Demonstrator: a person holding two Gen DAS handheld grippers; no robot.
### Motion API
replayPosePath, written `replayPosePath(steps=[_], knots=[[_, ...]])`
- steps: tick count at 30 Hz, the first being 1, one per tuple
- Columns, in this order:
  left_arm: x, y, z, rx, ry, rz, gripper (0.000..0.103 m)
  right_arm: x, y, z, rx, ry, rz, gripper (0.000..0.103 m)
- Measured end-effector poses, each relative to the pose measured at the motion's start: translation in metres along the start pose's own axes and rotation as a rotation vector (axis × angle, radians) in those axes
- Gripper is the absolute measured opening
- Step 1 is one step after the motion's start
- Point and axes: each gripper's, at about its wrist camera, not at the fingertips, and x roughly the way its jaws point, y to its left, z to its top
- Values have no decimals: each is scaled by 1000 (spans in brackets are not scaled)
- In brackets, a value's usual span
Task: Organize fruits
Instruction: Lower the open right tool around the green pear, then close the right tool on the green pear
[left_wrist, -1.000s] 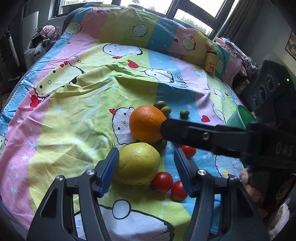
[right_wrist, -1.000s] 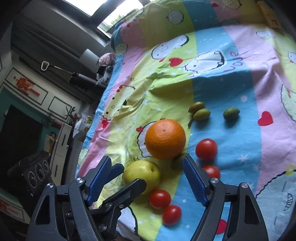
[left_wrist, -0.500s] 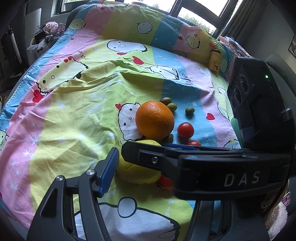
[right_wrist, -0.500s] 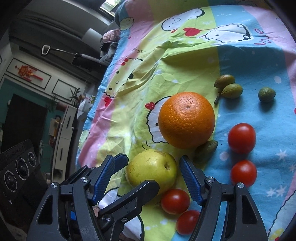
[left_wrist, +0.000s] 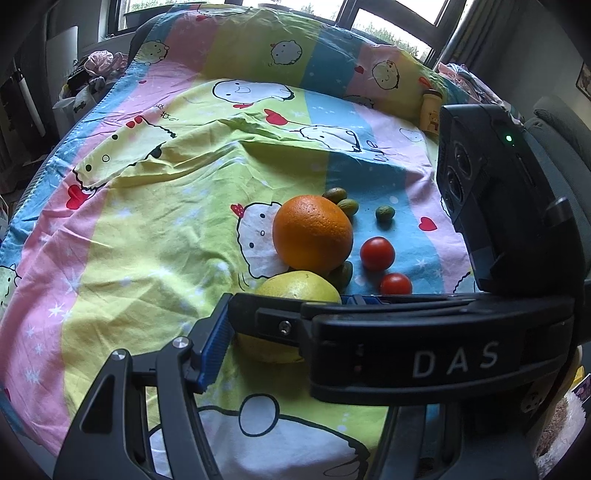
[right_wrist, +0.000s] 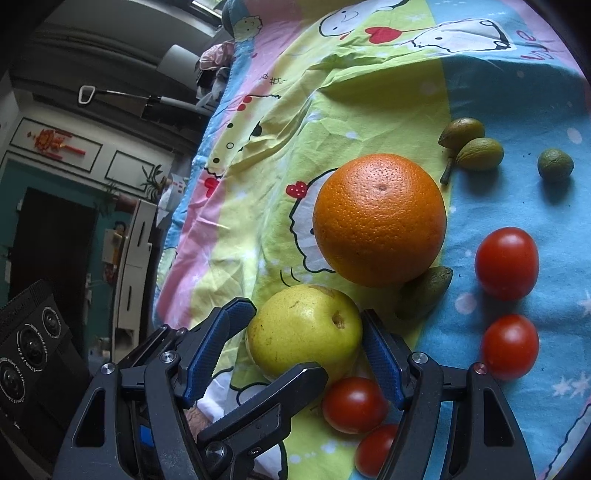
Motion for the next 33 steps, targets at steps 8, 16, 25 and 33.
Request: replayPosePath(steps=[8, 16, 25, 33], knots=[[0, -14, -1, 40, -25, -6, 57, -15, -2, -7, 14, -42, -81, 66], [2, -41, 1, 66, -68, -103, 57, -49, -10, -13, 23, -128, -165, 67], [20, -54, -1, 61, -18, -177, 57, -60, -29, -19, 65, -136, -243, 66], [23, -54, -3, 63, -15, -185, 57, -59, -32, -22, 75, -135, -251, 66]])
